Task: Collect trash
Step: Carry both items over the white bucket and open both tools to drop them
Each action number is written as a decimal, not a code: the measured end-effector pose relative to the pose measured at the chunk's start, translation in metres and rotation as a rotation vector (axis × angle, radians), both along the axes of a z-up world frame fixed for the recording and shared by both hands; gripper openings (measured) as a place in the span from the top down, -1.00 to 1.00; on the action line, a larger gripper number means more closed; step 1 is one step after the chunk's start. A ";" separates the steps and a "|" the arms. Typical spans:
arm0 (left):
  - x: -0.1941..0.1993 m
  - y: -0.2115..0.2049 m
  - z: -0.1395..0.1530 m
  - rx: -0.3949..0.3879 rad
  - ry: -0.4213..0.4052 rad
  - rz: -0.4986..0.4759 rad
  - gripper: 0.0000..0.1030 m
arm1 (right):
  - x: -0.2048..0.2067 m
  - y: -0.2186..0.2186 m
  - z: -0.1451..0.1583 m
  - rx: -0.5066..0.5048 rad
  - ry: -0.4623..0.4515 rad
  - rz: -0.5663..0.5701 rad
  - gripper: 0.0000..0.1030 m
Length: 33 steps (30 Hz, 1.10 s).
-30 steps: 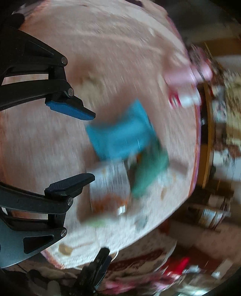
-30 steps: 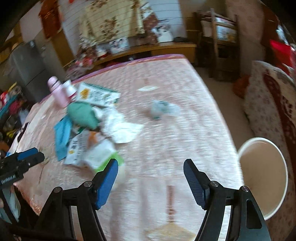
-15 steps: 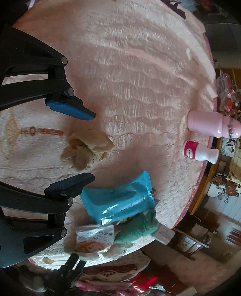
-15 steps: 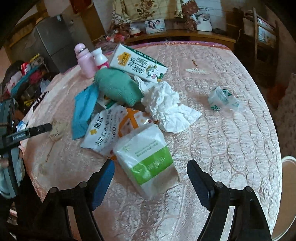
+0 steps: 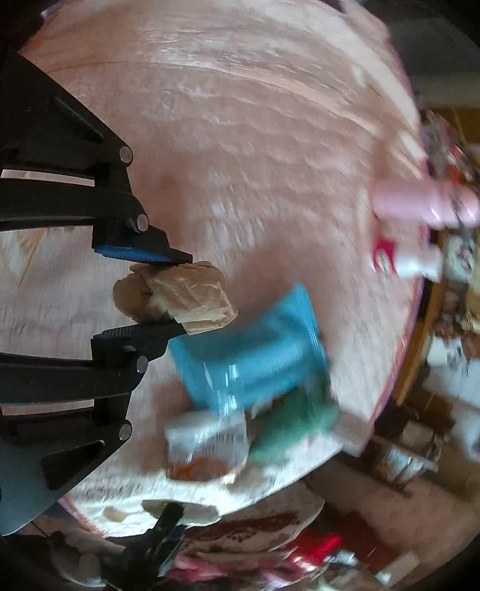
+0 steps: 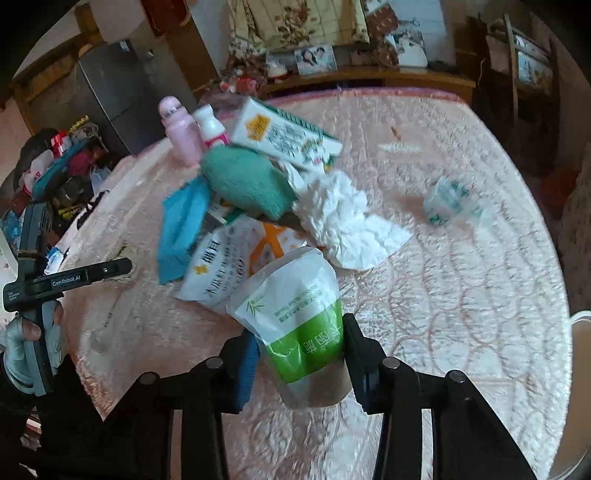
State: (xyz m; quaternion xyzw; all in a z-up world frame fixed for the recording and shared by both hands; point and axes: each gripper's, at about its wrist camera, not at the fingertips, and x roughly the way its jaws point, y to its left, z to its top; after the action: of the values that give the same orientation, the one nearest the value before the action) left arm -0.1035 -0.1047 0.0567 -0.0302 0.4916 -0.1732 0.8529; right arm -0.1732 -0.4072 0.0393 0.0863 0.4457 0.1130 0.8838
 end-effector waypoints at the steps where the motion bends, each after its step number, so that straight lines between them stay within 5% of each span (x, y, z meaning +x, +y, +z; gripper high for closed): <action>1: -0.004 -0.007 0.007 -0.005 -0.016 -0.020 0.49 | -0.005 0.001 0.006 -0.006 -0.012 -0.001 0.20; 11: -0.026 -0.096 0.044 -0.030 -0.090 -0.187 0.49 | -0.037 -0.026 0.039 -0.017 -0.080 -0.077 0.20; 33: -0.061 -0.272 0.056 -0.020 -0.144 -0.490 0.49 | -0.106 -0.134 0.048 -0.092 -0.078 -0.370 0.19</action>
State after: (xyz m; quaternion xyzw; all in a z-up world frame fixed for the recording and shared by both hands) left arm -0.1645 -0.3767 0.1131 0.0936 0.4207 -0.3814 0.8178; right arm -0.2788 -0.5411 0.0869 0.1219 0.3922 -0.0685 0.9092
